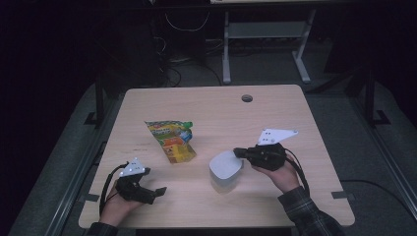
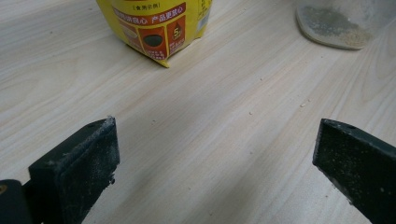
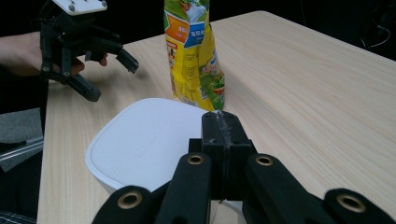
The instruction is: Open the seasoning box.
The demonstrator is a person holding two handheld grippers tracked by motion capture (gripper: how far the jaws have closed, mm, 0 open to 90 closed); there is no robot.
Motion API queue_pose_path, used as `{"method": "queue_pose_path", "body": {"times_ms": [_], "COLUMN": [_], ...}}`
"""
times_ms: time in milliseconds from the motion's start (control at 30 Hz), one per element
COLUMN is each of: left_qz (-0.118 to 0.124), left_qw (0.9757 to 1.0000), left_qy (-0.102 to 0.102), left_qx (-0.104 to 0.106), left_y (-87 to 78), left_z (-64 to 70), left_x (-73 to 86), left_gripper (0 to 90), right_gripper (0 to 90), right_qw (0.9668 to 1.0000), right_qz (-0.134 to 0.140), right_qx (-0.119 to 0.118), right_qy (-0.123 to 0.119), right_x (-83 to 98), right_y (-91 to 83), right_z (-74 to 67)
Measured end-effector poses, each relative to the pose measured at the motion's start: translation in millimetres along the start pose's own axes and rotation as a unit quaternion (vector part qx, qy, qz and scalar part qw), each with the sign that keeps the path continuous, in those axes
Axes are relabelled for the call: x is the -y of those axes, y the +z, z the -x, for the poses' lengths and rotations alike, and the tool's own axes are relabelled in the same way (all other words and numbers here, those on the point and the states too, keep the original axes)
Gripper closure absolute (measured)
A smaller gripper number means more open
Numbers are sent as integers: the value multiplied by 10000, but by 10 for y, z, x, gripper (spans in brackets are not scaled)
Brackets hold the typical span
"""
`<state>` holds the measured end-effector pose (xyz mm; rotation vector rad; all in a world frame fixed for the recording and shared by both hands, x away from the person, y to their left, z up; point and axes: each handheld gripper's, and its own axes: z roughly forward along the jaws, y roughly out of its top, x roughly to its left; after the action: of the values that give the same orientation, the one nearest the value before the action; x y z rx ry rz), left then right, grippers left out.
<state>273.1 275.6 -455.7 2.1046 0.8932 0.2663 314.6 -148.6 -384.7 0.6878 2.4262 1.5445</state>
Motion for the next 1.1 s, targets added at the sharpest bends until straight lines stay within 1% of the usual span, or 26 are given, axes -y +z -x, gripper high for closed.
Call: {"method": "queue_pose_path", "body": {"times_ms": [33,167,200,267,467,767,1100], "left_qz": [-1,-1,-4,-36,-30,-39,-7], "left_qw": [10000,10000,10000,10000,10000,10000,10000], "left_qy": [-40,-39,-36,-2,-8,-12,-31], "left_qx": [7,8,12,7,8,7,3], "left_y": [0,0,1,-1,-5,-2,-4], "left_z": [6,2,1,-4,-1,-2,-2], "left_x": [2,2,2,3,2,4,4], "left_gripper": [1,1,1,1,1,1,1], "right_gripper": [897,898,898,898,898,898,898], "right_qw": [10000,10000,9999,9999,9999,9999,9999], "right_qz": [0,-42,-118,-112,-112,-83,-70], "right_qx": [9,11,37,33,79,73,79], "right_qy": [1,-11,-50,-40,-41,21,11], "right_x": [6,14,22,24,30,39,45], "right_y": [17,39,54,55,40,35,32], "right_z": [1,-1,-6,-3,3,7,17]}}
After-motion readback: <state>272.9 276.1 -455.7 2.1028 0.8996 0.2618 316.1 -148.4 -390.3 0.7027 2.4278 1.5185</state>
